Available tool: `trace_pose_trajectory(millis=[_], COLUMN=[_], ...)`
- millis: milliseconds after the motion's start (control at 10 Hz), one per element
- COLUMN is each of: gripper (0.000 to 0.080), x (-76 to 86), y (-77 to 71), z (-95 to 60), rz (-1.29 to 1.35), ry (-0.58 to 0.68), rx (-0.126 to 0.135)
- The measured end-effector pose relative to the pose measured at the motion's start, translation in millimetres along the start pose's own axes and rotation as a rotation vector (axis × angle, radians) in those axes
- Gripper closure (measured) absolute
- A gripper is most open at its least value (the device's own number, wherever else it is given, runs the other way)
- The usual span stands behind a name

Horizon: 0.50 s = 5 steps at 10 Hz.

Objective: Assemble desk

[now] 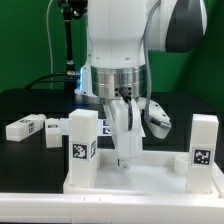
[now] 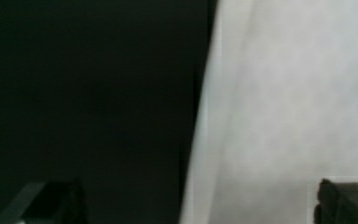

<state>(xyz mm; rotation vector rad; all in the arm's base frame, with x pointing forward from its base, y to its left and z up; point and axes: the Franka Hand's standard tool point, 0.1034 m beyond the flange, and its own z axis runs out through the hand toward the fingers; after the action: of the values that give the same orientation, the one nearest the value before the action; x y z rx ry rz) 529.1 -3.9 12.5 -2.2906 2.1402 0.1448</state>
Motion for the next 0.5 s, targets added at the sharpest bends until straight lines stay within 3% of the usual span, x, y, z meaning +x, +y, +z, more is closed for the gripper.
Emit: trace_pose_trajectory(millis=[100,200,300,400,500], gripper=[0.0266,0.0450,0.0585,0.0585,0.0715], x=[1.9,2.8,5.6,8.2,14.0], y=[1.0,1.5,3.8,6.6,7.4], z=[1.4,1.7,2.6,3.8,3.1], rz=[0.000,-0.003,-0.014,-0.019,-0.002], ry=[0.001,0.001,0.002,0.004,0.009], rx=[-0.003,-0.004,-0.007,-0.009,0.006])
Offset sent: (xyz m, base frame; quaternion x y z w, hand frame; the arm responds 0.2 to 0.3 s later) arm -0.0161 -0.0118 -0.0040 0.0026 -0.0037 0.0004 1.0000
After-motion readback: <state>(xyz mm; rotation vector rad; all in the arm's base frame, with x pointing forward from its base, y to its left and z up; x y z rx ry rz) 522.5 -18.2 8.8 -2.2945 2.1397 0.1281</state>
